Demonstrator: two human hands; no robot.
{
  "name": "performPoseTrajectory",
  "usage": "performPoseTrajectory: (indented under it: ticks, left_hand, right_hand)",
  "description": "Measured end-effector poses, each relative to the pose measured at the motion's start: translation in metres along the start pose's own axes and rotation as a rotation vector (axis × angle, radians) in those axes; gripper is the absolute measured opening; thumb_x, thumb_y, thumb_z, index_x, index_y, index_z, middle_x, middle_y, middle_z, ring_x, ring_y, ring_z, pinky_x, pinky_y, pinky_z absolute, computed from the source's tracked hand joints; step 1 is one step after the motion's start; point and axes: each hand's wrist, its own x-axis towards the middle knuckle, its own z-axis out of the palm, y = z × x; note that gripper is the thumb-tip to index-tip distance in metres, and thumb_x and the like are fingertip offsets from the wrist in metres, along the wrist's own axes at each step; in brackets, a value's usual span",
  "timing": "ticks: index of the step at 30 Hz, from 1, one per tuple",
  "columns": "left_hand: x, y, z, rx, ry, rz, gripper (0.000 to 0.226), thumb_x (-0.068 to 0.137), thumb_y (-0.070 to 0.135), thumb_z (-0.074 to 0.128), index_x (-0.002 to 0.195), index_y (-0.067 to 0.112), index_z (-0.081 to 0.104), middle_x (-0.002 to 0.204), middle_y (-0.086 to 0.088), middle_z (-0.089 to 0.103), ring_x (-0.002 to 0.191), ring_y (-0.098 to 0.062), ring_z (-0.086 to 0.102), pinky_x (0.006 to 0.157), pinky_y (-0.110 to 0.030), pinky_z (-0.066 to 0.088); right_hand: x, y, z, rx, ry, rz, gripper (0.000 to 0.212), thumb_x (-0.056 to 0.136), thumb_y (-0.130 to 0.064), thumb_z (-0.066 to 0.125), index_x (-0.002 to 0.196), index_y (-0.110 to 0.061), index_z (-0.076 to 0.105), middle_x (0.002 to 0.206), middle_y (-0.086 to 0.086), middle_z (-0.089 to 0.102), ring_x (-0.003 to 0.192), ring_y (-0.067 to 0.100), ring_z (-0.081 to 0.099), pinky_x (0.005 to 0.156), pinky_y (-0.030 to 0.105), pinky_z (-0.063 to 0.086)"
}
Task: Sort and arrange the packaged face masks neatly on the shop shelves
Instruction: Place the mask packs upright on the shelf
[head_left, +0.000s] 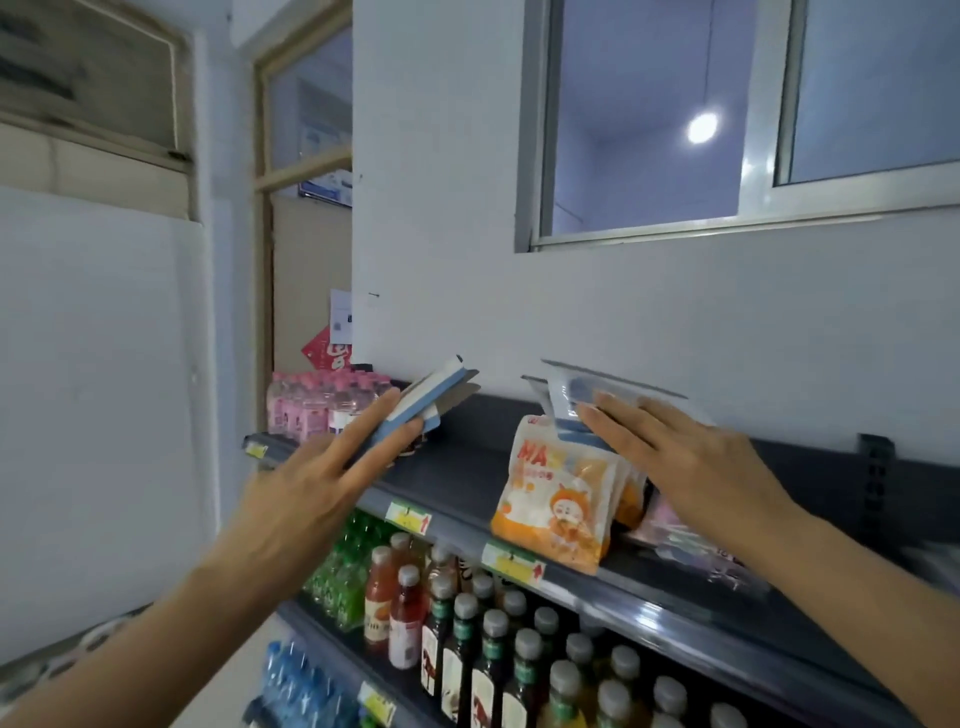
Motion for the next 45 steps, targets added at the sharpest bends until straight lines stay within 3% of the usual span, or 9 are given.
performPoseTrajectory:
  ticks: [6, 11, 17, 24, 27, 34, 41, 43, 45]
  left_hand:
    - [-0.019, -0.038, 0.021, 0.009, 0.001, -0.004, 0.14, 0.034, -0.017, 0.073, 0.15, 0.022, 0.004, 0.144, -0.008, 0.037, 0.069, -0.022, 0.062, 0.038, -0.007, 0.012]
    - [-0.012, -0.053, 0.055, 0.009, -0.052, 0.017, 0.133, 0.031, -0.015, 0.072, 0.148, 0.022, 0.021, 0.144, -0.01, 0.037, 0.064, -0.019, 0.059, 0.033, -0.009, 0.023]
    - [0.024, -0.07, 0.116, 0.036, -0.098, 0.081, 0.118, 0.045, -0.008, 0.047, 0.15, 0.027, 0.007, 0.149, -0.008, 0.03, 0.072, -0.024, 0.062, 0.026, -0.018, 0.038]
    - [0.085, -0.091, 0.195, 0.031, -0.212, 0.193, 0.137, 0.038, -0.004, 0.075, 0.15, 0.03, 0.003, 0.152, -0.004, 0.025, 0.076, -0.019, 0.06, 0.031, -0.021, 0.044]
    - [0.104, -0.101, 0.228, 0.043, -0.258, 0.28, 0.134, 0.04, -0.004, 0.07, 0.149, 0.033, 0.003, 0.151, -0.002, 0.027, 0.081, -0.016, 0.061, 0.032, -0.018, 0.042]
    - [0.129, -0.118, 0.294, -0.058, -0.251, 0.492, 0.132, 0.046, -0.014, 0.064, 0.148, 0.035, -0.004, 0.132, -0.002, 0.038, 0.088, -0.018, 0.064, 0.036, -0.021, 0.045]
    - [0.161, -0.145, 0.347, -0.197, -0.131, 0.621, 0.135, 0.044, -0.011, 0.071, 0.149, 0.032, -0.002, 0.126, -0.001, 0.041, 0.077, -0.017, 0.066, 0.04, -0.021, 0.045]
    - [0.17, -0.154, 0.363, -0.184, -0.122, 0.666, 0.133, 0.044, -0.009, 0.072, 0.15, 0.031, 0.002, 0.123, 0.0, 0.046, 0.075, -0.015, 0.065, 0.041, -0.022, 0.047]
    - [0.178, -0.157, 0.38, -0.206, -0.118, 0.708, 0.124, 0.051, -0.007, 0.072, 0.15, 0.031, 0.009, 0.119, 0.0, 0.053, 0.075, -0.016, 0.064, 0.041, -0.026, 0.049]
  right_hand:
    - [0.039, -0.018, 0.019, -0.033, -0.161, -0.023, 0.111, 0.026, 0.0, 0.089, 0.129, -0.012, 0.049, 0.125, 0.013, 0.061, 0.081, 0.032, 0.068, 0.041, 0.031, 0.05]
    - [0.066, -0.027, 0.056, -0.036, -0.206, -0.061, 0.106, 0.036, 0.0, 0.087, 0.132, -0.013, 0.045, 0.128, 0.01, 0.06, 0.082, 0.03, 0.067, 0.043, 0.031, 0.05]
    - [0.099, -0.006, 0.105, -0.041, -0.189, -0.096, 0.107, 0.043, 0.009, 0.08, 0.138, -0.015, 0.036, 0.129, 0.011, 0.058, 0.081, 0.032, 0.066, 0.039, 0.03, 0.047]
    - [0.144, 0.024, 0.174, -0.01, -0.1, -0.118, 0.102, 0.047, 0.023, 0.059, 0.138, -0.014, 0.034, 0.131, 0.012, 0.056, 0.083, 0.035, 0.066, 0.037, 0.029, 0.045]
    - [0.162, 0.028, 0.201, -0.003, -0.06, -0.161, 0.099, 0.049, 0.022, 0.061, 0.137, -0.015, 0.034, 0.131, 0.011, 0.057, 0.087, 0.035, 0.067, 0.038, 0.031, 0.046]
    - [0.18, 0.01, 0.239, 0.038, -0.052, -0.206, 0.093, 0.049, 0.021, 0.044, 0.134, -0.016, 0.038, 0.128, 0.011, 0.06, 0.081, 0.033, 0.069, 0.043, 0.021, 0.026]
    - [0.196, -0.021, 0.249, -0.002, -0.259, -0.11, 0.09, 0.059, 0.009, 0.028, 0.143, -0.024, 0.024, 0.14, 0.001, 0.049, 0.085, 0.027, 0.067, 0.045, 0.024, 0.024]
    - [0.206, -0.028, 0.252, 0.047, -0.428, -0.041, 0.095, 0.07, 0.011, 0.034, 0.146, -0.033, -0.003, 0.154, -0.008, 0.022, 0.106, 0.023, 0.058, 0.054, 0.028, 0.033]
    - [0.216, -0.034, 0.251, 0.072, -0.48, 0.044, 0.101, 0.072, 0.011, 0.049, 0.147, -0.032, -0.002, 0.154, -0.008, 0.023, 0.1, 0.021, 0.058, 0.056, 0.031, 0.043]
